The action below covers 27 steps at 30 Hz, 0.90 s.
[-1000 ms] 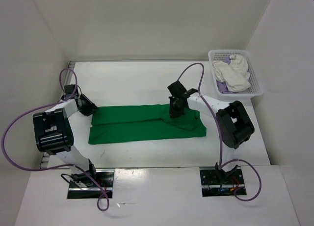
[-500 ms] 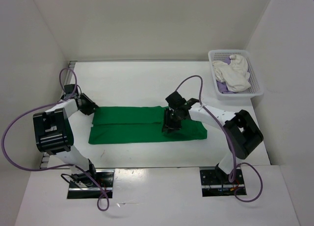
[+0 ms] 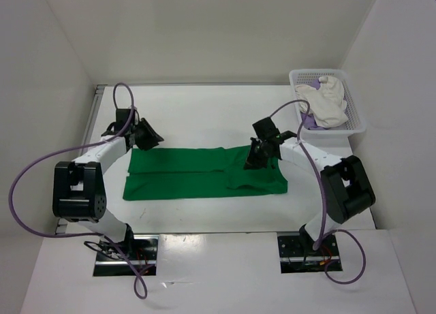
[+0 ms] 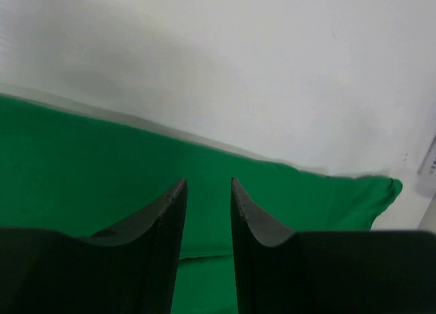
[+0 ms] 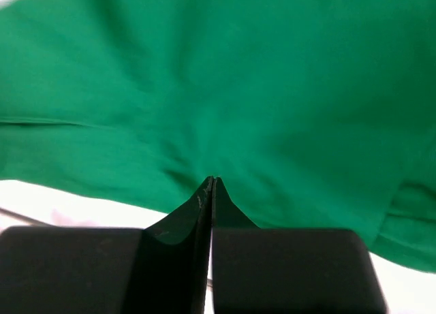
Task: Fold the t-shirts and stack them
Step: Fold the other side of the tshirt into a rectangle
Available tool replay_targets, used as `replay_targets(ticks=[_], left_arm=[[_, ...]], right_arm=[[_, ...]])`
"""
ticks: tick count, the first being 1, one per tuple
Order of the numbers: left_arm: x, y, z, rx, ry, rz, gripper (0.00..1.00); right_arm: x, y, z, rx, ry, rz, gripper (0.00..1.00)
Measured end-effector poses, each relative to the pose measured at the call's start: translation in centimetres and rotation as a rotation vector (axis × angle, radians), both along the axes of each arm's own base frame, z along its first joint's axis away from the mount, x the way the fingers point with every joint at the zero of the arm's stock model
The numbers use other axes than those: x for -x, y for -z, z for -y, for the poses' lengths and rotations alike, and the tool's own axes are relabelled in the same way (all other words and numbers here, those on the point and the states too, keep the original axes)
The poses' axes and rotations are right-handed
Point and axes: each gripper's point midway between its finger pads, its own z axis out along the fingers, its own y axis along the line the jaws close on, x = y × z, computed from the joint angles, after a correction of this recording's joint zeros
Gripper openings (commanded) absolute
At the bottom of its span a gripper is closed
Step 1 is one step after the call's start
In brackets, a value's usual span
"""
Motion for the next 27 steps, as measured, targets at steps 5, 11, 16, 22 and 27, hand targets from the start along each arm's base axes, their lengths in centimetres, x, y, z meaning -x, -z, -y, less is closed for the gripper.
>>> replay_targets(ticks=[5, 11, 16, 22, 27], left_arm=[[0.9, 2.3, -0.5, 0.023, -0.030, -0.060, 0.39], [3.2, 6.5, -4.6, 0.080, -0.161, -0.192, 0.39], [3.2, 6.7, -7.0, 0.110, -0.225, -0.192, 0.39], [3.2, 6.8, -8.2, 0.190, -0.242, -0.195, 0.39], [3.3, 5.3, -8.5, 0.143, -0.257, -0.165, 0.39]], right_arm=[[4.9, 4.0, 2.1, 0.033, 0.068, -0.113, 0.03], [7.3, 4.7, 3.3, 0.027, 0.157, -0.151, 0.03], [7.9, 4.9, 4.2, 0.043, 0.189, -0.157, 0.10], [2.3, -0.5, 5.3, 0.015, 0.238, 0.001, 0.05], [-3.9, -1.3, 5.0, 0.024, 0.253, 0.087, 0.00]])
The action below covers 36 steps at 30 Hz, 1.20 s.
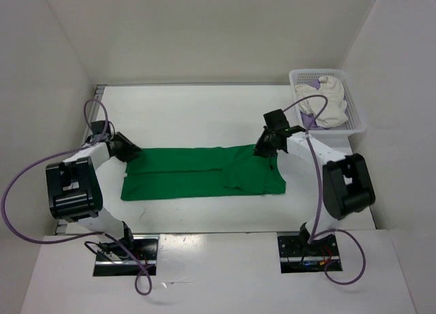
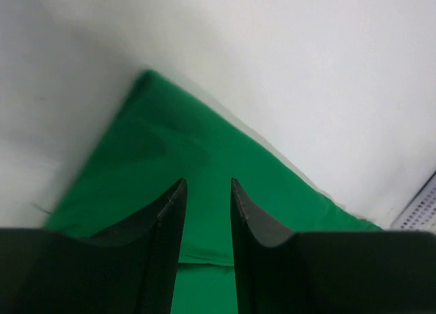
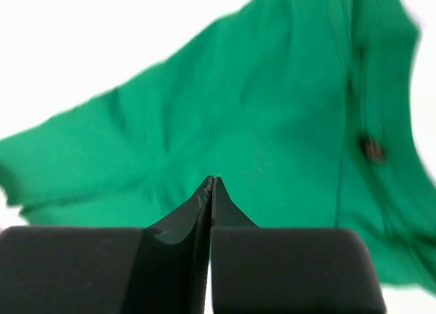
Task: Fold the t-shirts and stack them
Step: Fold the other side of the tshirt into a rectangle, then rotate the tshirt 90 degrees
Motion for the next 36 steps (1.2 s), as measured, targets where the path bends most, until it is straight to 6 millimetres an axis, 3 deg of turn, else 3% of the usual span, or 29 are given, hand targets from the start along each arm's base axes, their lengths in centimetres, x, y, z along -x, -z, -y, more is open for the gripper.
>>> replay_targets(ticks=[4, 6, 8, 12, 17, 22, 26, 29, 34, 36], left_arm=[[-0.8, -2.2, 3.4, -0.069, 0.097, 0.070, 0.39], [-0.6, -2.0, 4.6, -0.067, 0.130, 0.066, 0.39], [-0.3, -1.1, 3.8, -0.055, 0.106, 0.039, 0.39], [0.9, 1.7, 0.1, -0.001, -0.013, -0.044, 0.39], [0.9, 1.5, -0.9, 0.051, -0.056, -0.036, 0.39], [0.8, 0.7, -0.7, 0.035, -0.049, -0.022, 0.39], [0.1, -1.5, 0.5, -0.007, -0.007, 0.035, 0.38], [-0.7, -3.3, 2.0, -0.048, 0.052, 0.088, 0.31], [-1.5, -5.5, 5.2, -0.091, 0.164, 0.154, 0.24], [-1.5, -6.1, 6.4, -0.092, 0.198, 0.167, 0.24]], right_arm=[[-2.3, 4.1, 0.4, 0.065, 0.016, -0.066, 0.00], [-2.9, 6.0, 1.0, 0.092, 0.034, -0.103, 0.00], [-3.7, 6.8, 1.7, 0.090, 0.060, -0.127, 0.00], [-4.9, 6.9, 4.2, 0.094, 0.126, -0.106, 0.00], [-5.0, 6.7, 6.0, 0.078, 0.147, -0.108, 0.01], [-4.7, 6.1, 5.3, 0.082, 0.095, -0.105, 0.13], [-4.3, 5.0, 5.0, 0.075, 0.072, -0.084, 0.05], [-3.8, 5.1, 4.4, 0.067, 0.051, -0.090, 0.02], [-2.4, 7.2, 1.3, 0.053, -0.035, -0.156, 0.01], [-3.0, 7.2, 0.1, 0.029, -0.062, -0.159, 0.01]])
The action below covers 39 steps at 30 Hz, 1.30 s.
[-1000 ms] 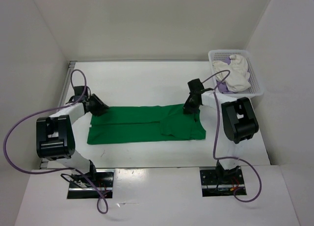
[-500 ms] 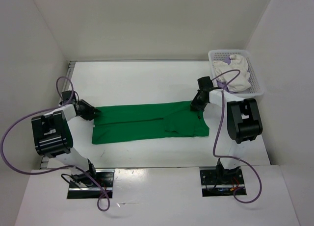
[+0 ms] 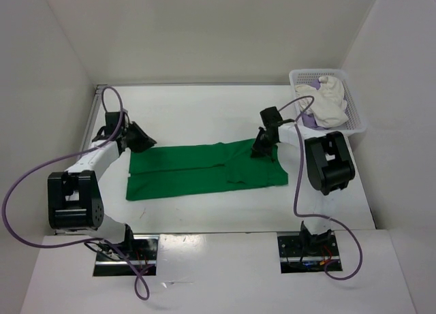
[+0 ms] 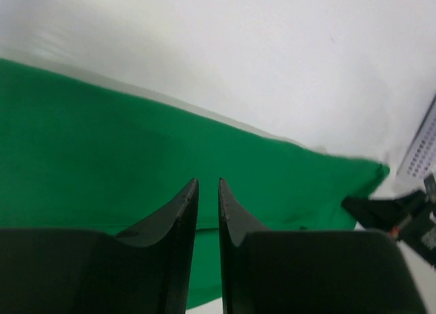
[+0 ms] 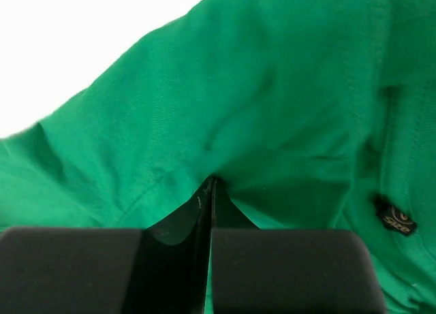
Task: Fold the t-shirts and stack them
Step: Rotate the tshirt 90 degrees
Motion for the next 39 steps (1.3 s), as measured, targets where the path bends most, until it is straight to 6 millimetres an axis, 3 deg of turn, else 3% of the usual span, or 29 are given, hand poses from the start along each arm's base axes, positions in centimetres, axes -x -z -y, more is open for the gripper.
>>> replay_targets(ticks=[4, 10, 12, 14, 16, 19, 20, 22, 23, 26, 27, 30, 32, 33, 36, 38, 39], left_arm=[[0.2, -1.5, 2.7, 0.000, 0.085, 0.025, 0.24], [0.9, -3.5, 5.1, 0.002, 0.164, 0.055, 0.24], [1.0, -3.8, 5.4, 0.003, 0.177, 0.052, 0.25], [1.1, -4.0, 5.7, -0.002, 0.192, 0.049, 0.25], [1.1, -4.1, 5.8, -0.002, 0.201, 0.051, 0.25], [1.1, -4.3, 6.1, 0.005, 0.211, 0.044, 0.25], [0.8, -4.6, 6.3, 0.006, 0.214, 0.048, 0.25], [0.1, -5.2, 6.7, 0.006, 0.224, 0.063, 0.25], [-0.1, -5.7, 6.9, 0.005, 0.231, 0.075, 0.25], [-0.7, -6.9, 7.4, -0.003, 0.248, 0.108, 0.19], [-0.9, -7.2, 7.4, -0.009, 0.253, 0.118, 0.14], [-0.9, -7.2, 7.3, -0.024, 0.269, 0.127, 0.07], [-0.6, -6.8, 7.2, -0.036, 0.279, 0.122, 0.05], [-0.4, -6.5, 7.1, -0.040, 0.280, 0.116, 0.05], [1.1, -5.2, 6.6, -0.055, 0.281, 0.080, 0.05], [1.8, -4.7, 6.0, -0.057, 0.272, 0.064, 0.05], [2.2, -4.5, 5.5, -0.059, 0.262, 0.054, 0.05]], right_arm=[[-4.3, -0.2, -2.1, -0.033, -0.023, -0.006, 0.01], [-22.1, -0.9, -8.8, -0.145, -0.062, 0.216, 0.00], [-25.9, -2.3, -10.5, -0.225, -0.062, 0.329, 0.00], [-25.5, -2.6, -10.4, -0.223, -0.059, 0.317, 0.02], [-25.0, -5.0, -10.2, -0.210, -0.072, 0.328, 0.10], [-23.7, -10.9, -9.6, -0.179, -0.113, 0.380, 0.30], [-23.1, -14.3, -9.4, -0.167, -0.133, 0.428, 0.42], [-20.6, -20.3, -9.3, -0.162, -0.169, 0.519, 0.50], [-17.8, -23.7, -9.5, -0.173, -0.197, 0.560, 0.46], [-9.6, -30.2, -11.5, -0.242, -0.284, 0.685, 0.00], [-6.7, -30.8, -12.7, -0.277, -0.315, 0.703, 0.00], [1.9, -28.3, -17.4, -0.385, -0.435, 0.649, 0.00], [6.9, -23.9, -20.7, -0.425, -0.515, 0.537, 0.14], [8.9, -21.1, -22.5, -0.434, -0.543, 0.468, 0.28], [14.0, -11.0, -24.2, -0.375, -0.560, 0.238, 0.34], [16.1, -6.7, -24.1, -0.332, -0.545, 0.136, 0.36], [16.4, -5.5, -24.1, -0.323, -0.530, 0.107, 0.36]])
